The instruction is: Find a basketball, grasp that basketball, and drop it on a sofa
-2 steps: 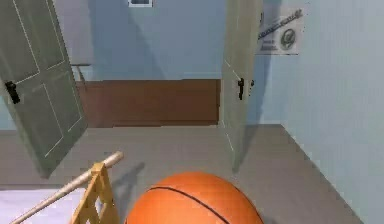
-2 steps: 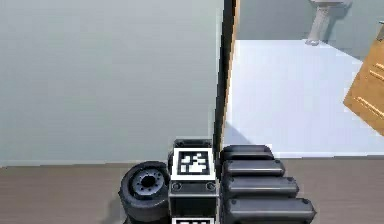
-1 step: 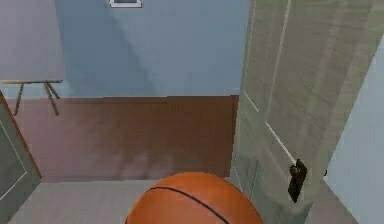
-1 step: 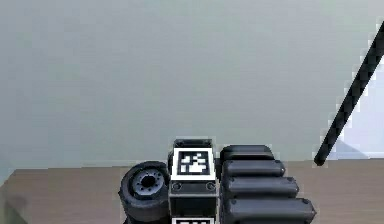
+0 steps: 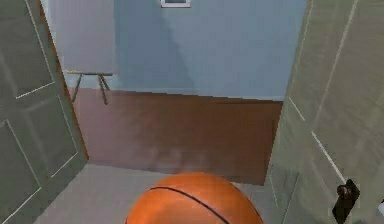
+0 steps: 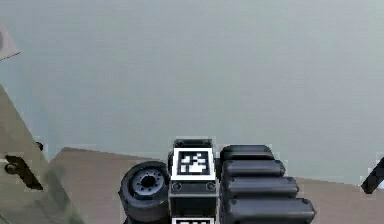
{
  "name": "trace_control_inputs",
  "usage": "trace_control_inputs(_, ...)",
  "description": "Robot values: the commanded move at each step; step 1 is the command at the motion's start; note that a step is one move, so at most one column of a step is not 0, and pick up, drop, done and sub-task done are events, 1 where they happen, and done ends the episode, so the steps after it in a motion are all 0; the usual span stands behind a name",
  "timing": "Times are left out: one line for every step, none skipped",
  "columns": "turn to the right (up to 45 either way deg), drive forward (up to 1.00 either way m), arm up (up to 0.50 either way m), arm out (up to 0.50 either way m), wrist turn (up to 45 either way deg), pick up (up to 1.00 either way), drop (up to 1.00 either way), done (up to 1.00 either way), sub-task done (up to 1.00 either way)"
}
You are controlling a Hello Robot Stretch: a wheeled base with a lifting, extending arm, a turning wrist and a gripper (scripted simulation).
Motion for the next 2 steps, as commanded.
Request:
trace_control_inputs(0.0,0.4,0.0,0.0,0.0,0.0,0.0,0.0,0.0)
trace_control_inputs(-24.0,0.0,0.0,0.0,0.0,0.0,0.0,0.0,0.0)
